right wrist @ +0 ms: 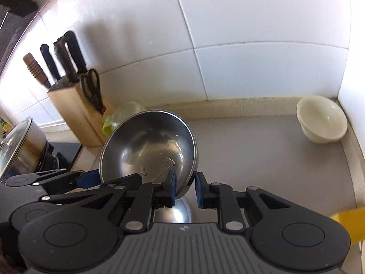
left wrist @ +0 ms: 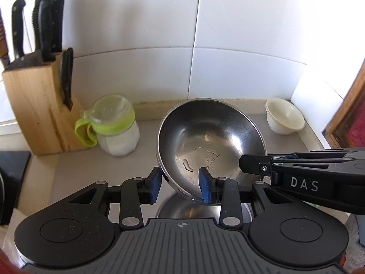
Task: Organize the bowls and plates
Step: 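Lift the steel bowl with the left gripper and lower it onto the stacked bowls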
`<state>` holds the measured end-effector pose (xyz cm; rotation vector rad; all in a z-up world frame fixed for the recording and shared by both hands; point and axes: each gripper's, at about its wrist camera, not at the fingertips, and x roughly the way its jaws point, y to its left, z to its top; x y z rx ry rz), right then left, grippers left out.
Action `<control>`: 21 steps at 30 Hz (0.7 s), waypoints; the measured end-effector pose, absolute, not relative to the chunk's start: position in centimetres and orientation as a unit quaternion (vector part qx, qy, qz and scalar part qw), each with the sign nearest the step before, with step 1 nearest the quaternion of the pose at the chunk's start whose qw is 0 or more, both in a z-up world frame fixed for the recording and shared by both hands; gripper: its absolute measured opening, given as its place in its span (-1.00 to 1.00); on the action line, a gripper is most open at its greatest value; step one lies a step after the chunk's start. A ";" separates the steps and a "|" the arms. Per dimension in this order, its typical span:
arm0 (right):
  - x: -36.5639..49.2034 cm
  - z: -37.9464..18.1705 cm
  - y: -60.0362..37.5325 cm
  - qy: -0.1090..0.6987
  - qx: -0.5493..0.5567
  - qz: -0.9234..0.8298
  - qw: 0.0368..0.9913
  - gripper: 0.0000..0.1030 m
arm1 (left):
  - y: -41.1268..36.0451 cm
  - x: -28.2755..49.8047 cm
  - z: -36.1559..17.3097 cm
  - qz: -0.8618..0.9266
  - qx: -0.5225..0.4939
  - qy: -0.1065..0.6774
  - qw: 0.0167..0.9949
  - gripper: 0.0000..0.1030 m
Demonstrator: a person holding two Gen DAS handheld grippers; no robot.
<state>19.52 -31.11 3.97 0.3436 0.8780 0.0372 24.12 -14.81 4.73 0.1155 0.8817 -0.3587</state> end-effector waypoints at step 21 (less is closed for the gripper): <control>14.5 2.7 -28.7 0.456 0.154 0.000 0.876 -0.34 | -11.9 19.8 2.9 -0.195 0.080 0.440 0.873 0.14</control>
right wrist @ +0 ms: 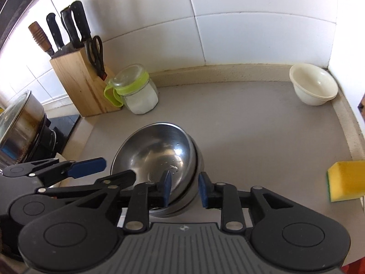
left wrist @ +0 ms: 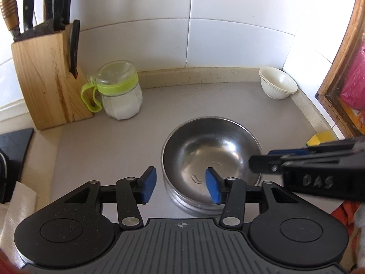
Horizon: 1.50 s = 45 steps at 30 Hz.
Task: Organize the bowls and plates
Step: 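Lift the steel bowl with the left gripper and lower it onto the stacked bowls, then grasp the rim of the nested steel bowls with the right gripper, then lift and carry the nested steel bowls with the right gripper over the flowered plates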
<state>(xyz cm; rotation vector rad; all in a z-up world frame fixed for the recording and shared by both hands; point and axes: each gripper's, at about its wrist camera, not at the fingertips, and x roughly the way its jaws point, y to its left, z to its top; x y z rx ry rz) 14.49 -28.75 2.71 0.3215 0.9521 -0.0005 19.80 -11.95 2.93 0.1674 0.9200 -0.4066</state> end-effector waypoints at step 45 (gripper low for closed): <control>20.3 -6.3 -32.8 0.462 0.322 0.059 0.824 0.24 | -13.3 21.9 -5.9 -0.411 0.205 0.401 0.793 0.93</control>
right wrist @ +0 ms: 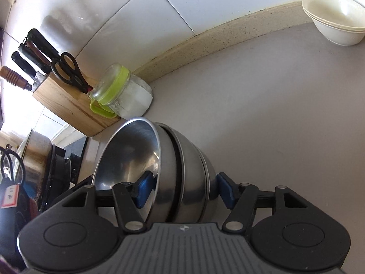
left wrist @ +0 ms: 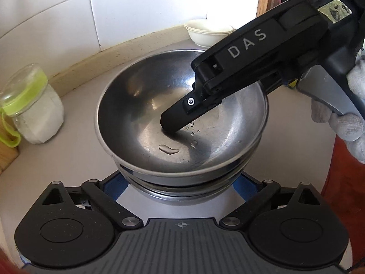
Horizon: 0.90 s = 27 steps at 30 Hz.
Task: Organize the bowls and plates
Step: 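Lift and carry the nested steel bowls with the right gripper over the flowered plates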
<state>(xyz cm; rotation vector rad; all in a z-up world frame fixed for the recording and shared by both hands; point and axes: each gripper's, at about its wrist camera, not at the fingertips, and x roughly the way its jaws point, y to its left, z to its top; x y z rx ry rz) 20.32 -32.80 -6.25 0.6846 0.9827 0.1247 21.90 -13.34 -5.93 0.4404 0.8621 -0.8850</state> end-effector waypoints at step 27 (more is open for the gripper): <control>19.9 -1.8 -32.8 0.409 0.280 0.104 0.862 0.25 | -15.1 18.6 -1.6 -0.352 0.222 0.365 0.833 0.97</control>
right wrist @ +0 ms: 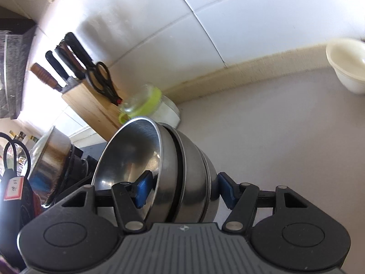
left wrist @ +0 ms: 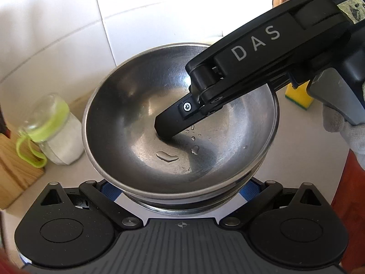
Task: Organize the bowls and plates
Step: 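Lift and carry the nested steel bowls with the right gripper over the flowered plates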
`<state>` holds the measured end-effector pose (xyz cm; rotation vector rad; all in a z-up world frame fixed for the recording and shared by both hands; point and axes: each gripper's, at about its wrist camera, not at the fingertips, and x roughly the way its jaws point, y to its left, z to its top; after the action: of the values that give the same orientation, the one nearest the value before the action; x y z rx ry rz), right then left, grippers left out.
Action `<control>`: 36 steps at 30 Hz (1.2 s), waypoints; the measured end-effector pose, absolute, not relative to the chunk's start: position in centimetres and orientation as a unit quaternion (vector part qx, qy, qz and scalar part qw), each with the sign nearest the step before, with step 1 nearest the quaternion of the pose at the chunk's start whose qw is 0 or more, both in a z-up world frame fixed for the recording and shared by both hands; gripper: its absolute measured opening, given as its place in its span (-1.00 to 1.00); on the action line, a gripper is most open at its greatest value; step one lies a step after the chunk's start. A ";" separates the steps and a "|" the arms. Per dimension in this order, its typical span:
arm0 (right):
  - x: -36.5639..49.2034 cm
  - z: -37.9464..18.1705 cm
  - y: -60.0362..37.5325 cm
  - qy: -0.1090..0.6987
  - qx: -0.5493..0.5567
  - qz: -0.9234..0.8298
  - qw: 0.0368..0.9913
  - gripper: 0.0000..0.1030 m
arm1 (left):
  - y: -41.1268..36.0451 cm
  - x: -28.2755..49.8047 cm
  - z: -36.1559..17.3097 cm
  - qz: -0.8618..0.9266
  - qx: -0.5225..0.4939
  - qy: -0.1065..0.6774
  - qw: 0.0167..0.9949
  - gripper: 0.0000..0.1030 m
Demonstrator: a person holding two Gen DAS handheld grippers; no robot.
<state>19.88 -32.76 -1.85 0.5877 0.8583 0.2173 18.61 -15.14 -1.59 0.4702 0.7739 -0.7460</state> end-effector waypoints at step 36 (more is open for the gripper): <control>9.7 2.8 -23.5 0.410 0.252 0.184 0.857 0.24 | -9.2 -2.7 4.5 -0.255 0.188 0.368 0.874 0.97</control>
<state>9.65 -23.52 2.76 0.5299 0.8623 0.3870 -2.69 -9.19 4.53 0.3920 0.7675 -0.5329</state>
